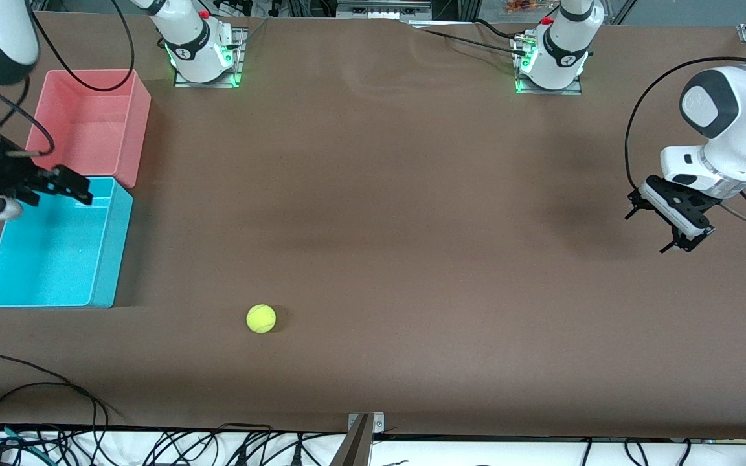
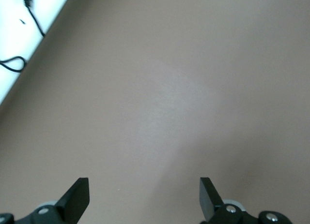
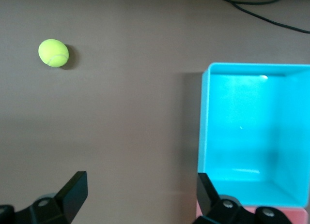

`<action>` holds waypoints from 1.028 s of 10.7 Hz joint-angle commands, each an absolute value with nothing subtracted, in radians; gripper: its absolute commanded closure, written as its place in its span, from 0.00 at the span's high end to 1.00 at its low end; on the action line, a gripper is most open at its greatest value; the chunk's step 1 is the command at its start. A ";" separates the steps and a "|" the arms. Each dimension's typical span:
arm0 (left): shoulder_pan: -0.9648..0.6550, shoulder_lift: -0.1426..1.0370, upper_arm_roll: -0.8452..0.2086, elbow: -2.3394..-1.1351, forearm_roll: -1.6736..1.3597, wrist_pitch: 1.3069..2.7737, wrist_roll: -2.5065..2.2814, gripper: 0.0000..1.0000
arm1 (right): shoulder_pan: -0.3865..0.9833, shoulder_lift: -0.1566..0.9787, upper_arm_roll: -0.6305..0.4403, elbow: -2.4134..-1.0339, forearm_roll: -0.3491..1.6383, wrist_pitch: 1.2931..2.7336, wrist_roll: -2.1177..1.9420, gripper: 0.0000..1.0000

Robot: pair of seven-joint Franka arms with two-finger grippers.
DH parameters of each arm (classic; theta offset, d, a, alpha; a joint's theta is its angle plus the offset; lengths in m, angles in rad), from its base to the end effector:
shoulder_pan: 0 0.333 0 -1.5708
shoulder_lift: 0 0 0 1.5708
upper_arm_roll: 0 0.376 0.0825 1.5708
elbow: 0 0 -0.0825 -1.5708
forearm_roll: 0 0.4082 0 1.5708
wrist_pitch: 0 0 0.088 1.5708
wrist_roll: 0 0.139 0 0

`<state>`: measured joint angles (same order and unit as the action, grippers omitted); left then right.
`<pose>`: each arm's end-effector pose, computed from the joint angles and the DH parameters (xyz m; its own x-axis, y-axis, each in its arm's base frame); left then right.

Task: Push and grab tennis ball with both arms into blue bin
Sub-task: 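Raise the left gripper away while the right gripper reaches toward the ball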

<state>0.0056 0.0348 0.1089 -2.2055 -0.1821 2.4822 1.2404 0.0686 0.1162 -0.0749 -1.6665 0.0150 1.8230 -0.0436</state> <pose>0.5822 0.0638 0.4037 0.5169 -0.8310 0.2054 -0.8167 -0.5506 -0.1727 0.6354 -0.0001 0.5566 0.9986 0.0344 0.0408 0.0346 -0.9994 -0.0042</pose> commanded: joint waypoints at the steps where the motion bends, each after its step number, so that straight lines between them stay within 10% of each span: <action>1: 0.032 -0.087 0.107 -2.226 -0.196 2.456 1.229 1.00 | 0.081 0.219 -0.054 -1.652 0.119 1.916 -0.042 1.00; 11: 0.043 -0.189 0.086 -1.890 0.012 1.892 0.709 1.00 | 0.221 0.445 -0.041 -1.611 0.252 2.347 -0.035 1.00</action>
<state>0.0493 -0.1954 0.1473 -2.0034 -0.0707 2.0252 0.8735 0.2028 0.4001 -0.0349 -1.6414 0.2425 2.2897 -0.0334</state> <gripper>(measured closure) 0.000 0.000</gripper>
